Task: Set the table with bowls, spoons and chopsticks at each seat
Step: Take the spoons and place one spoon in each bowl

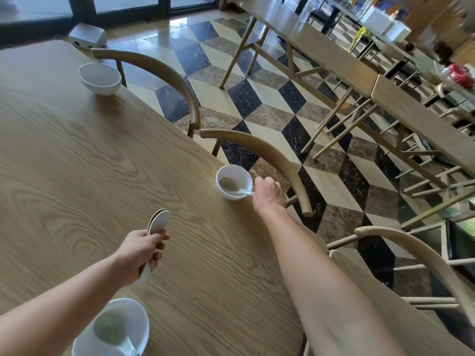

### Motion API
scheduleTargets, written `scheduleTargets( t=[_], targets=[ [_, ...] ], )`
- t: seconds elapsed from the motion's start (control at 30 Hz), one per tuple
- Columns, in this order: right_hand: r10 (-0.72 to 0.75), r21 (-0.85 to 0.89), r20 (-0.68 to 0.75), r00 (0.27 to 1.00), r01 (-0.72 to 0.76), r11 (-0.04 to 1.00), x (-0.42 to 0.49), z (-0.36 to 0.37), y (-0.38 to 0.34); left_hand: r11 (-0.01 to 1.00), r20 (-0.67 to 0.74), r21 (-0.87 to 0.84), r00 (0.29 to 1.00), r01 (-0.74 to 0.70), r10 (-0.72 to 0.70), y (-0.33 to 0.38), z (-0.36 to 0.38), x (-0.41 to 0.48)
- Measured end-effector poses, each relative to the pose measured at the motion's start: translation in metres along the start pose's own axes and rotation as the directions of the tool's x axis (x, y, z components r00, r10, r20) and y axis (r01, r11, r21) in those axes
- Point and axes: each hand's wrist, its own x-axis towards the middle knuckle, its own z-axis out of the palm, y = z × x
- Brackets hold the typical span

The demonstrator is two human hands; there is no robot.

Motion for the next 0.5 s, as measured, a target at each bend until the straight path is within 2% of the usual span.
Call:
scheduleTargets(
  t=[0.1,0.23,0.33,0.4,0.5],
  targets=[
    [0.010,0.008,-0.068,0.998,-0.009,1.000,-0.017,-0.014,0.005,1.000,0.013,0.014,1.000,-0.002,0.002,0.002,0.004,-0.016],
    [0.054,0.123,-0.089,0.995,-0.043,0.992,-0.065,-0.029,0.011,1.000,0.071,0.016,0.997,0.018,-0.019,0.007,0.011,-0.049],
    [0.091,0.297,0.033,0.995,-0.097,0.950,-0.113,-0.035,0.008,0.998,0.153,-0.029,0.987,0.048,-0.043,0.008,0.014,-0.078],
    [0.089,0.436,0.141,0.986,-0.142,0.889,-0.147,-0.036,0.001,0.997,0.191,-0.053,0.980,0.061,-0.050,0.004,0.015,-0.098],
    [0.051,0.597,0.221,0.974,-0.176,0.783,-0.196,-0.037,-0.017,0.995,0.235,-0.091,0.972,0.036,-0.014,-0.009,0.013,-0.130]
  ],
)
